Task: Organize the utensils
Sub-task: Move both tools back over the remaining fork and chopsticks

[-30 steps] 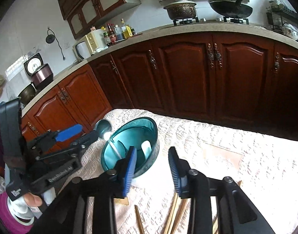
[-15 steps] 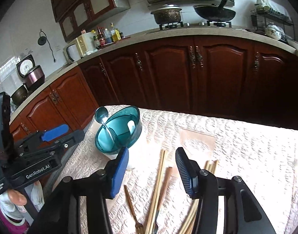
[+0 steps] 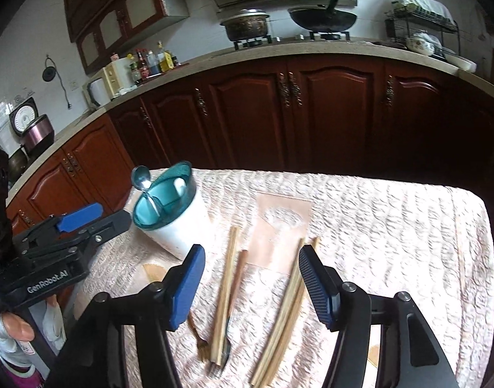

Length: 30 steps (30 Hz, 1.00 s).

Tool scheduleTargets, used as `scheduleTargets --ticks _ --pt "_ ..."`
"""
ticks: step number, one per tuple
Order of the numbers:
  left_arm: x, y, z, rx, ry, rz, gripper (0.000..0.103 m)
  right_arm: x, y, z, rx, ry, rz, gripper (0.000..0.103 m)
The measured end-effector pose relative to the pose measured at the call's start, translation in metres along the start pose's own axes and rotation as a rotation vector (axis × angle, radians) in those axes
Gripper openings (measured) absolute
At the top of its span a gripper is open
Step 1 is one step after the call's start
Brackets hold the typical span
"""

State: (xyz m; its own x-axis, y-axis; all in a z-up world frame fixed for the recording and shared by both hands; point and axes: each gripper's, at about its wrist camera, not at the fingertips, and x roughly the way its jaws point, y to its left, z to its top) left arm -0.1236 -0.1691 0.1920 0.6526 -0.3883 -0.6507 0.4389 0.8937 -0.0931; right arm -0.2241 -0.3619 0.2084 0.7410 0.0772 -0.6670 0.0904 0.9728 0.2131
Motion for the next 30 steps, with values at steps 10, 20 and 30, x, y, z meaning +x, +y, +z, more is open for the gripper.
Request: scheduleTargets --ticks 10,20,30 --pt "0.029 0.019 -0.034 -0.085 0.136 -0.060 0.068 0.044 -0.037 -0.033 0.103 0.138 0.006 0.064" --pt "0.077 0.044 -0.081 -0.179 0.288 -0.041 0.063 0.107 -0.044 -0.042 0.139 0.236 -0.013 0.048" --pt "0.100 0.060 -0.094 -0.226 0.350 -0.026 0.062 0.157 -0.074 -0.026 0.156 0.286 -0.087 0.036"
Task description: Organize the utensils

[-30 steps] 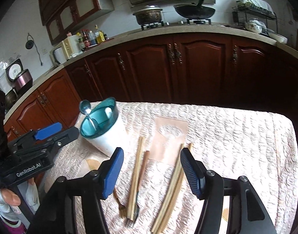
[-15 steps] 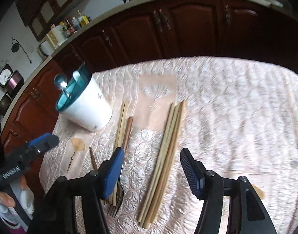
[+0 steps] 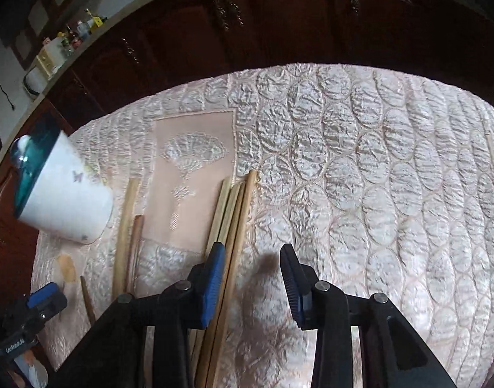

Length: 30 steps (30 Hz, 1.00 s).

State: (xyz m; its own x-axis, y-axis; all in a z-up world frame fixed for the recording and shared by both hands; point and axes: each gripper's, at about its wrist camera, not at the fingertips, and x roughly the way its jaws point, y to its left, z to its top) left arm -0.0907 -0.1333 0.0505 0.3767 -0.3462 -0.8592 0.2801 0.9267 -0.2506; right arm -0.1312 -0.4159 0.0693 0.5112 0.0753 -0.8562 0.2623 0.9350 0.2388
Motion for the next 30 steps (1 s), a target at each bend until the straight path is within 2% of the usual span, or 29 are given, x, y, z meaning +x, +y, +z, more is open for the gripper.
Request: scheduleTargets --ticks 4,11,13,15,17,21,25,30 --pt "0.006 0.000 0.005 -0.009 0.008 0.001 0.062 0.009 0.000 0.007 -0.011 -0.002 -0.033 0.035" --pt "0.013 -0.003 0.008 -0.002 0.018 0.006 0.062 0.023 0.011 0.021 -0.050 0.010 -0.011 0.027" --pt "0.014 -0.005 0.008 0.001 0.021 0.010 0.062 0.024 0.013 0.022 -0.084 0.013 -0.042 0.014" --pt "0.012 -0.005 0.008 -0.002 0.019 0.010 0.062 0.022 0.003 0.019 -0.071 0.018 -0.063 0.013" --pt "0.012 -0.005 0.009 0.000 0.016 0.008 0.062 0.018 -0.013 0.017 -0.021 0.019 -0.040 0.013" --pt "0.018 -0.008 0.011 0.005 0.031 0.003 0.062 0.017 -0.019 0.014 -0.028 0.034 -0.012 0.016" --pt "0.028 -0.017 0.013 0.008 0.056 0.008 0.048 0.019 -0.023 0.014 -0.004 0.036 0.031 0.017" --pt "0.041 -0.025 0.016 0.006 0.074 0.017 0.035 0.018 -0.030 0.020 -0.013 0.049 0.049 0.018"
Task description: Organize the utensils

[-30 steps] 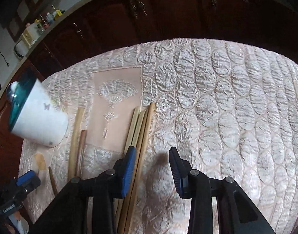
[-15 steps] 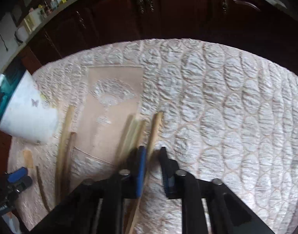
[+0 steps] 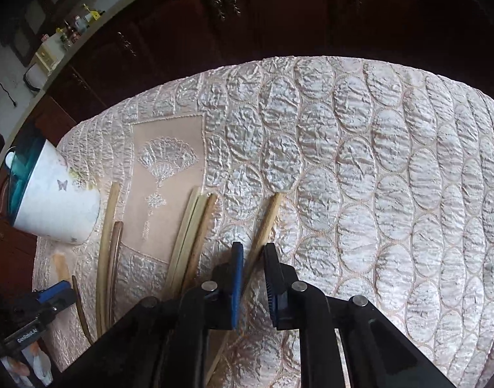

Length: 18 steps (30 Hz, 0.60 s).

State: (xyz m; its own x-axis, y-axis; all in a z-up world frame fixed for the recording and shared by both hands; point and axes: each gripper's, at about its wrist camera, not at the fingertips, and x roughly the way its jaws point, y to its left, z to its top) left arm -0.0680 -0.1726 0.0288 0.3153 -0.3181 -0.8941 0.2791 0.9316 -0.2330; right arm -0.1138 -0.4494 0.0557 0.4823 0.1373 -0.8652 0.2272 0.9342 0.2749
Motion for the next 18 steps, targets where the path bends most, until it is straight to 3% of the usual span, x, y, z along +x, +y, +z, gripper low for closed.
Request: scheduleTargets --ticks 3,7,13,18 --pt "0.007 -0.005 0.002 0.015 -0.007 0.021 0.019 0.007 0.001 0.004 0.002 0.008 0.016 0.018" --pt "0.011 -0.012 0.007 0.042 -0.016 0.003 0.012 0.012 -0.006 0.014 0.017 0.002 0.039 0.013" --pt "-0.016 -0.008 0.015 0.031 -0.054 -0.073 0.008 -0.025 -0.008 0.013 -0.005 -0.054 0.070 0.011" --pt "-0.052 -0.009 0.018 0.062 -0.133 -0.089 0.007 -0.073 0.003 0.002 -0.032 -0.134 0.121 0.010"
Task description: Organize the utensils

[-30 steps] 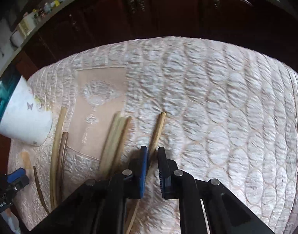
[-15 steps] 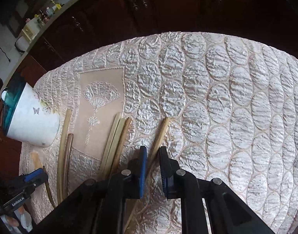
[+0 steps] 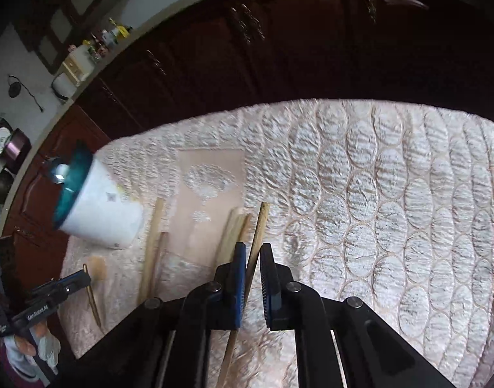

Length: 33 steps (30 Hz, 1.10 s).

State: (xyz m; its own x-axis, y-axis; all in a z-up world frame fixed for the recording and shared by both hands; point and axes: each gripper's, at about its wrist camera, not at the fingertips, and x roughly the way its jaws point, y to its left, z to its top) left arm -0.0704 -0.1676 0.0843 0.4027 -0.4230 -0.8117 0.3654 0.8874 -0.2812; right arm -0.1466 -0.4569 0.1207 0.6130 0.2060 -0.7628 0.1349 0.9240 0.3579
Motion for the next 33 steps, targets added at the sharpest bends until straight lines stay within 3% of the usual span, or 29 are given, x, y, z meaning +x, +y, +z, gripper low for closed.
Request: scheduleTargets --ticks 9,20,28,33 --pt "-0.063 0.011 0.005 0.026 -0.095 -0.024 0.006 -0.065 0.056 -0.014 -0.074 -0.100 0.068 0.008" --pt "-0.139 0.019 0.043 0.055 -0.236 -0.039 0.006 -0.120 0.125 0.020 -0.171 -0.218 0.190 0.007" --pt "-0.154 0.022 0.082 0.066 -0.319 -0.010 0.006 -0.144 0.182 0.064 -0.259 -0.292 0.272 0.007" --pt "-0.139 0.021 0.102 0.078 -0.316 0.026 0.006 -0.143 0.209 0.088 -0.290 -0.316 0.275 0.007"
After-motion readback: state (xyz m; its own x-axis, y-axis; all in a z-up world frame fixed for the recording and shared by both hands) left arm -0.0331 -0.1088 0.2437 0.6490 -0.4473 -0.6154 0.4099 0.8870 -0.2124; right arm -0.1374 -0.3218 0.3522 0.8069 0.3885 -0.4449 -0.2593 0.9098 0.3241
